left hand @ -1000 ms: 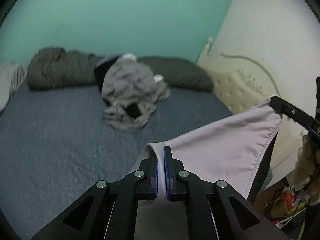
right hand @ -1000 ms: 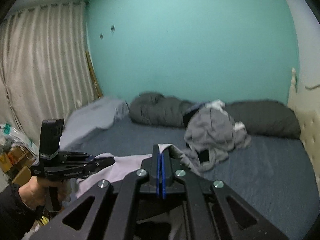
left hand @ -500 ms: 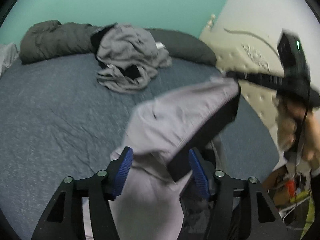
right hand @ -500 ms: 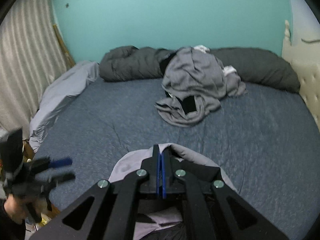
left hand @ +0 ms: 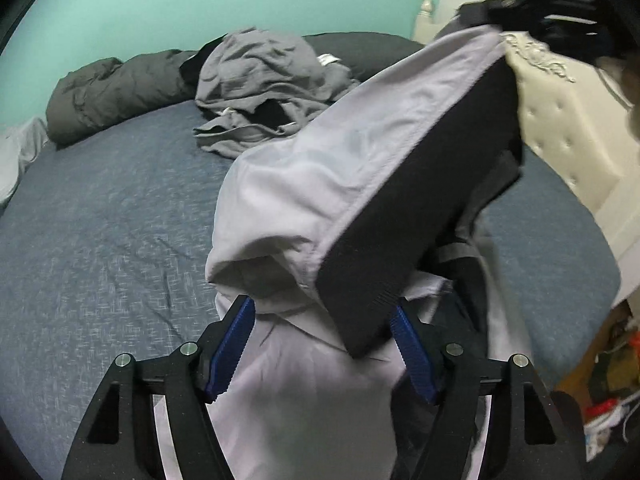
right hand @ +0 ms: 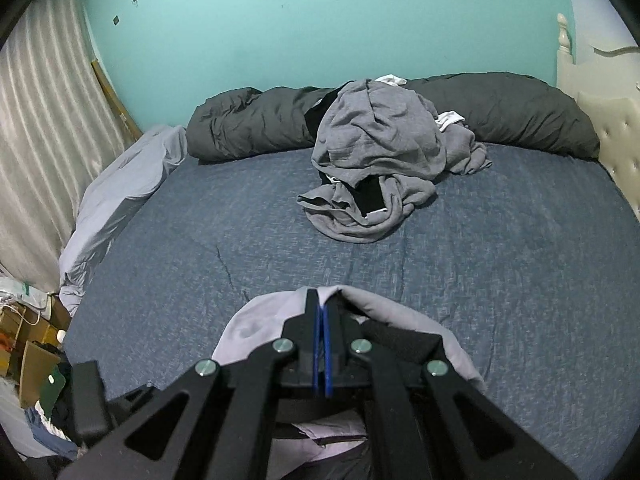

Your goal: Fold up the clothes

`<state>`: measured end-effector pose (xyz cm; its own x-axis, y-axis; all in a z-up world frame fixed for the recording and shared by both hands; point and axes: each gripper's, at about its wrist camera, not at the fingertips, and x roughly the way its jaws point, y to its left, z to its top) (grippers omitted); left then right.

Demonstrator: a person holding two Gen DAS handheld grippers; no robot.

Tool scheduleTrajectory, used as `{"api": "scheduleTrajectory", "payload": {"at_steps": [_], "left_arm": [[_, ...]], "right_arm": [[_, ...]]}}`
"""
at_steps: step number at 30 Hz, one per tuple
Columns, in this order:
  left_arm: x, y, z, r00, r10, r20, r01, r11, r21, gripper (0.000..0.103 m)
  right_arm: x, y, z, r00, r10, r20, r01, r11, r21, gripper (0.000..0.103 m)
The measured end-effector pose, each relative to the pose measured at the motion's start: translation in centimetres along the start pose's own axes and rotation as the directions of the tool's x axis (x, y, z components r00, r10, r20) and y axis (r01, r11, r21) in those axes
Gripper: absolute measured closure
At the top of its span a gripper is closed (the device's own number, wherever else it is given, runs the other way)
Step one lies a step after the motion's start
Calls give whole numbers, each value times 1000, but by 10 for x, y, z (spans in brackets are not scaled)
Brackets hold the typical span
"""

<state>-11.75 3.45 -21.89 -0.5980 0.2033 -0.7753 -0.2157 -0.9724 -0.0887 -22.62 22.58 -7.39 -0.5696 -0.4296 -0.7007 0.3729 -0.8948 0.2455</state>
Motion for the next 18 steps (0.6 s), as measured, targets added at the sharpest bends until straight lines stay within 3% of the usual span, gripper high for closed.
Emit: {"api": "scheduleTrajectory", "payload": {"at_steps": [3,5,6,7,9,18], "left_arm": [[12,8,-2,1000,27,1,-27,1000,-13,31],[17,17,-2,1000,21,-2,-21,999,-39,56],[14,22,0,1000,28,5,-28,998,-48,76],[11,28,1,999,36,13,-35,998,-56,89],[0,39,8,999,30,41,-27,997,-68,98],[-50,69,43,994,54,100,-52,998,-31,100]], "right_arm": [[-3,2,-2,1000,16,0,-16,1000,-1,102],[-6,3,-3,1000,25,-1,-25,1000,-6,102],[-7,4,-3,1000,29,-3,-29,1000,-12,102],[-9,4,-3,999,33,-4,-33,999,-18,102],[-10,3,-5,999,40,-8,-40,999,-26,102],[-4,-15,-19,1000,19,-9,-19,1000,-14,97]]}}
